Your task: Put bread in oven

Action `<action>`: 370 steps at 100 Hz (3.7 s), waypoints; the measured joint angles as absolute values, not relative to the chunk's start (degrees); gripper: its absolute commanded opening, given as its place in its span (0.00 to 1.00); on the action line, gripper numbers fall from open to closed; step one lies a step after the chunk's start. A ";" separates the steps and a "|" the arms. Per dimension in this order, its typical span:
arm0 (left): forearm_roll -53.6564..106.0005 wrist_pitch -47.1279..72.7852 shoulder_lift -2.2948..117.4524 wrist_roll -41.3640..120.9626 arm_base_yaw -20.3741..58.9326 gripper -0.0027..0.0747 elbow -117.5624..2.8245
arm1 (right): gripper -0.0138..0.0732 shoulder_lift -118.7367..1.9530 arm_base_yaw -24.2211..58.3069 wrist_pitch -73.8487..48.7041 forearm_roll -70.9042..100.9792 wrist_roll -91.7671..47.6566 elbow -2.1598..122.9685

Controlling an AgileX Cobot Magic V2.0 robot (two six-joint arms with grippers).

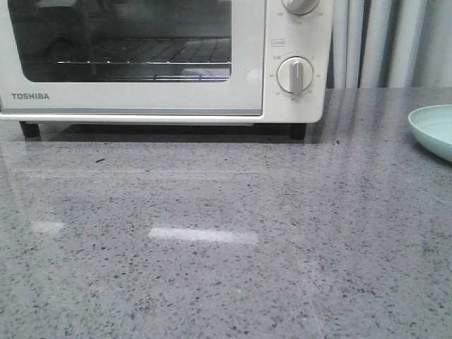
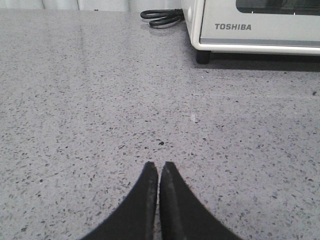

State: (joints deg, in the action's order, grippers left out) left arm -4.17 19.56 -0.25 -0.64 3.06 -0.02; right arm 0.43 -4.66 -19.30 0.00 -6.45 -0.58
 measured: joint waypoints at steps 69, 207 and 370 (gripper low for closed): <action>-4.17 19.56 -0.25 -0.64 3.06 0.01 -0.02 | 0.07 0.43 -4.66 -19.30 0.00 -6.34 -0.58; -4.17 -3.92 -0.25 -0.64 3.06 0.01 -0.02 | 0.07 0.43 -4.66 -11.35 6.26 -3.26 -0.58; -3.78 9.48 41.48 -6.66 22.65 0.01 -44.50 | 0.07 -33.29 -4.62 -43.46 10.27 -5.31 56.45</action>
